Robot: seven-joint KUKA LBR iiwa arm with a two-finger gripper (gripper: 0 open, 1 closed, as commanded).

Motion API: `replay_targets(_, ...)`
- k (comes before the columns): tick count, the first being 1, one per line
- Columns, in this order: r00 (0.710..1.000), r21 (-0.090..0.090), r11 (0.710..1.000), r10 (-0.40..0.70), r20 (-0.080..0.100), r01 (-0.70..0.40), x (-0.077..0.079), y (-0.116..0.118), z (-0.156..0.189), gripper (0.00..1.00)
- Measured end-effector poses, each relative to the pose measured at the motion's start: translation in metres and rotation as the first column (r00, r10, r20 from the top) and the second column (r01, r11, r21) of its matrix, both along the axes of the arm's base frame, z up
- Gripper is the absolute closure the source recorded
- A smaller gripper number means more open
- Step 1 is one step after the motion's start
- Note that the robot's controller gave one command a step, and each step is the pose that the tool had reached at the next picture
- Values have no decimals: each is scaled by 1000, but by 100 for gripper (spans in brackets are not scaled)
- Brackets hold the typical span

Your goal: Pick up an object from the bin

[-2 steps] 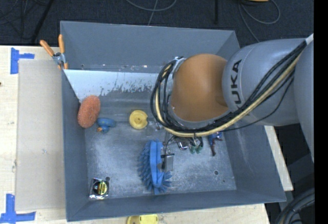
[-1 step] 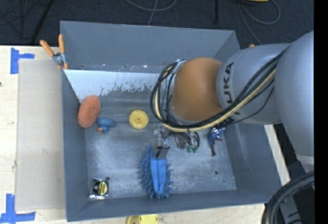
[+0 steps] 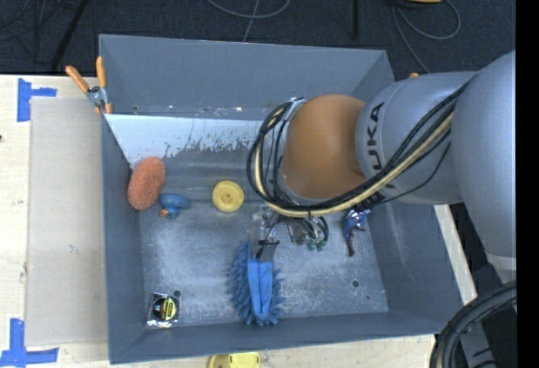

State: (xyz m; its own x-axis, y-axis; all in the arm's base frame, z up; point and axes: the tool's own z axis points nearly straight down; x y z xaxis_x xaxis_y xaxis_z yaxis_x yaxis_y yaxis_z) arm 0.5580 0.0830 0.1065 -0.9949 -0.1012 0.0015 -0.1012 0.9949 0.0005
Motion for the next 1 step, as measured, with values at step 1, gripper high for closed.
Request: replay_targets(1, 999, 0, 1000, 31, 6, -31, -19, -4, -9, 100)
